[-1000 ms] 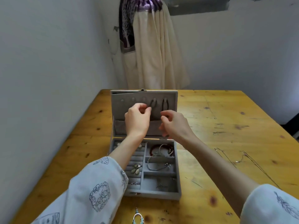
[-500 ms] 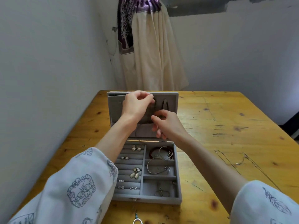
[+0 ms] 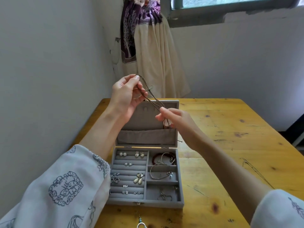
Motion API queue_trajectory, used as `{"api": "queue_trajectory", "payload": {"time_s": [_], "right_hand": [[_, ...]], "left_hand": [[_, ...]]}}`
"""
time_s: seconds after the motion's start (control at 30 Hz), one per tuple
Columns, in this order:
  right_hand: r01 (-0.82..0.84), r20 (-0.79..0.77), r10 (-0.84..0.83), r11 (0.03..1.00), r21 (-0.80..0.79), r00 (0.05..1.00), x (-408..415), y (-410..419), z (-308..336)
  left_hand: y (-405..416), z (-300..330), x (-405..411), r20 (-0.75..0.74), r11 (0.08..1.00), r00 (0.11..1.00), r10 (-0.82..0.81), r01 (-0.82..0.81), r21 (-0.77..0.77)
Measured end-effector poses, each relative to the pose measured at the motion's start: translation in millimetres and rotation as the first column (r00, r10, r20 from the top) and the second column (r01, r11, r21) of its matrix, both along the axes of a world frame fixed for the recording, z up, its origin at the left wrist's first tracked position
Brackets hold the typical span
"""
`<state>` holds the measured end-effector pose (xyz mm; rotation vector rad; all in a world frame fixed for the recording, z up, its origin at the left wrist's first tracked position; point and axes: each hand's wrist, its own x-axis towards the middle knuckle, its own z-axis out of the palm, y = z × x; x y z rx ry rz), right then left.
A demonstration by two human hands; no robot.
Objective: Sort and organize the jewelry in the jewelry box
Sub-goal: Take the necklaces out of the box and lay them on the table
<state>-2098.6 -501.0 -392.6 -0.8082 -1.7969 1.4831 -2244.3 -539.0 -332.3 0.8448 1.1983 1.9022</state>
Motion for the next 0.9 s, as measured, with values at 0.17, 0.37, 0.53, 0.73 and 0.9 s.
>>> {"api": "queue_trajectory", "payload": {"time_s": [0.17, 0.37, 0.53, 0.73, 0.9], "right_hand": [[-0.203, -0.23, 0.131, 0.924, -0.324, 0.964, 25.5, -4.5, 8.5], [-0.165, -0.211, 0.087, 0.909, -0.383, 0.973, 55.4, -14.6, 0.1], [-0.094, -0.199, 0.006, 0.896, -0.435, 0.98, 79.1, -29.5, -2.5], [0.073, -0.164, -0.189, 0.84, -0.537, 0.968, 114.2, -51.3, -16.5], [0.157, -0.018, -0.206, 0.794, -0.587, 0.978, 157.4, -72.3, -44.2]], "left_hand": [[-13.0, 1.4, 1.4, 0.197, 0.996, 0.976, -0.094, 0.093, 0.016], [-35.2, -3.0, 7.4, 0.225, 0.993, 0.969, -0.105, 0.115, -0.032], [-48.5, -6.3, 17.8, 0.36, 0.997, 0.93, -0.073, 0.079, 0.0], [-58.1, -14.9, 45.7, 0.292, 0.984, 0.948, -0.123, 0.155, -0.091], [-50.8, -31.2, 79.3, 0.445, 0.934, 0.88, -0.167, 0.286, -0.216]]}}
